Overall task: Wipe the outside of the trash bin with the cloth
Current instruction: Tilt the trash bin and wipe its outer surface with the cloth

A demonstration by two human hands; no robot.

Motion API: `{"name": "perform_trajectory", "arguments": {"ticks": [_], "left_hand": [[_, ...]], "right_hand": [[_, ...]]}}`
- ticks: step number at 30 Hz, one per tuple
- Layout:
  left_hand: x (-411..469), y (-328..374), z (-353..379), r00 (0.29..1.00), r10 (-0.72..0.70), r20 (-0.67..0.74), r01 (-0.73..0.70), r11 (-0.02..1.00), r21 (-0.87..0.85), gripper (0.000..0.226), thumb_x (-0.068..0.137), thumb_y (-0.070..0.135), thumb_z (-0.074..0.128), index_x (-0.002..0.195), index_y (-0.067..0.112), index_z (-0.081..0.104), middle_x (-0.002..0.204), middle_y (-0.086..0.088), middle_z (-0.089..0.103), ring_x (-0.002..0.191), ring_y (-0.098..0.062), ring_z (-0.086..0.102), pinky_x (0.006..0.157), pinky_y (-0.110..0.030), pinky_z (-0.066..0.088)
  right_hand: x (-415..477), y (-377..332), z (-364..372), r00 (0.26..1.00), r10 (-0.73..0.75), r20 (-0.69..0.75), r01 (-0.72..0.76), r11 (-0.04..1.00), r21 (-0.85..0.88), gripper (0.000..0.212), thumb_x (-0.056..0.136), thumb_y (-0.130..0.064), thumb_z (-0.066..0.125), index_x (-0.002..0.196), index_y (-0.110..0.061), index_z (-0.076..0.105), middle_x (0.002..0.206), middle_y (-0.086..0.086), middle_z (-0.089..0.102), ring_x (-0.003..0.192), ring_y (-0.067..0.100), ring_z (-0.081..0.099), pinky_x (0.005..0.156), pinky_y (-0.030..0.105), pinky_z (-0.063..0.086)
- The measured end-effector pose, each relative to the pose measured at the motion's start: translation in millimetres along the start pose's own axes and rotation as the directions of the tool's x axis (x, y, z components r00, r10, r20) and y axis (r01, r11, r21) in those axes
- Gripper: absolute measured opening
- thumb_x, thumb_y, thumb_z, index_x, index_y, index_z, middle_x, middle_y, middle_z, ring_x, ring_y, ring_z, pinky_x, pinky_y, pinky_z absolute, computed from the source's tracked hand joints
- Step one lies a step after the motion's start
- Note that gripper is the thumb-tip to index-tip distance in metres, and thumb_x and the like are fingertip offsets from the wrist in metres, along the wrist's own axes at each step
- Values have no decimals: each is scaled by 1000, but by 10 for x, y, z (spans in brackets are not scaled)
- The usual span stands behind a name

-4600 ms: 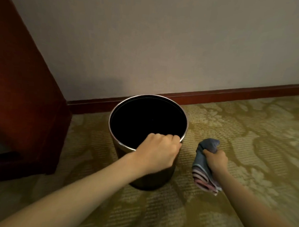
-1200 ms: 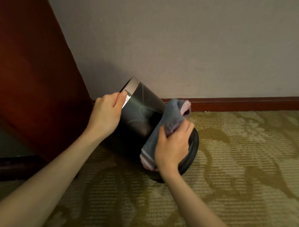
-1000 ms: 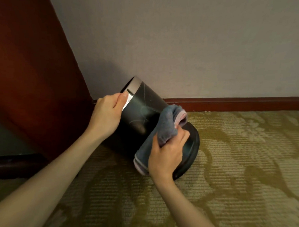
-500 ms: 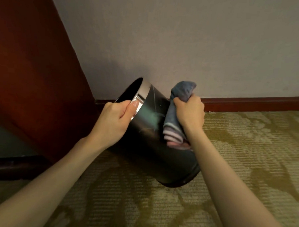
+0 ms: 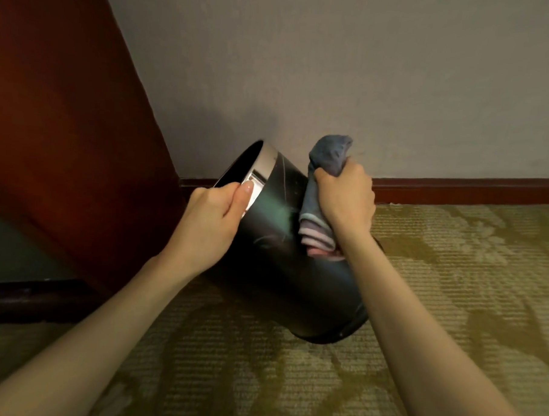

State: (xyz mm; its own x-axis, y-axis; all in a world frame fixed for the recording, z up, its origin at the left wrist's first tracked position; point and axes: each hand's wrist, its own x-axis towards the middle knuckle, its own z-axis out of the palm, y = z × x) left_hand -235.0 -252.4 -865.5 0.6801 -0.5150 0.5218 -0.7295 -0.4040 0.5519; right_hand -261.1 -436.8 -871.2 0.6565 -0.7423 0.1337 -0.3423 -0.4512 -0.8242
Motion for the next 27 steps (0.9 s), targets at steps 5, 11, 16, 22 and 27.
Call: {"name": "perform_trajectory", "arguments": {"ticks": [5,11,16,22,27], "left_hand": [[108,22,9,998,-63,-15,63,998,7,50,99,24,39,50,20,32,45,5,33,45,-10,37,45,-21,26],[133,119,75,995,-93,-24,92,995,-37,53,98,24,42,46,24,34,41,9,36,39,-5,40,41,-18,25],[108,192,119,997,-75,-27,74,996,-53,53,98,23,43,46,21,34,41,8,33,38,-8,36,42,-19,23],[50,261,171,998,-56,-37,53,996,-77,49,98,20,42,49,21,41,43,9,38,40,-8,41,40,-14,25],[-60,257,134,998,-37,-43,35,998,-45,47,98,19,43,51,18,42,42,5,38,42,-13,42,39,-19,25]], "right_hand": [[-613,-58,133,970,-77,-233,116,981,158,25,80,-35,56,99,-22,45,106,-2,52,78,17,53,64,32,37],[-1271,34,302,974,-6,-226,117,869,481,37,78,-38,56,110,-33,37,107,-11,41,92,-2,53,69,9,42],[-1193,52,276,954,-16,-301,151,891,429,34,80,-39,52,110,-26,40,103,-11,39,87,-16,47,69,0,36],[-851,-37,145,955,35,-294,79,927,367,29,84,-30,57,94,-40,31,88,-17,38,75,-20,44,55,9,34],[-385,-187,0,991,56,-124,-16,954,298,19,82,-32,55,97,-21,50,97,0,55,76,16,52,66,31,36]]}}
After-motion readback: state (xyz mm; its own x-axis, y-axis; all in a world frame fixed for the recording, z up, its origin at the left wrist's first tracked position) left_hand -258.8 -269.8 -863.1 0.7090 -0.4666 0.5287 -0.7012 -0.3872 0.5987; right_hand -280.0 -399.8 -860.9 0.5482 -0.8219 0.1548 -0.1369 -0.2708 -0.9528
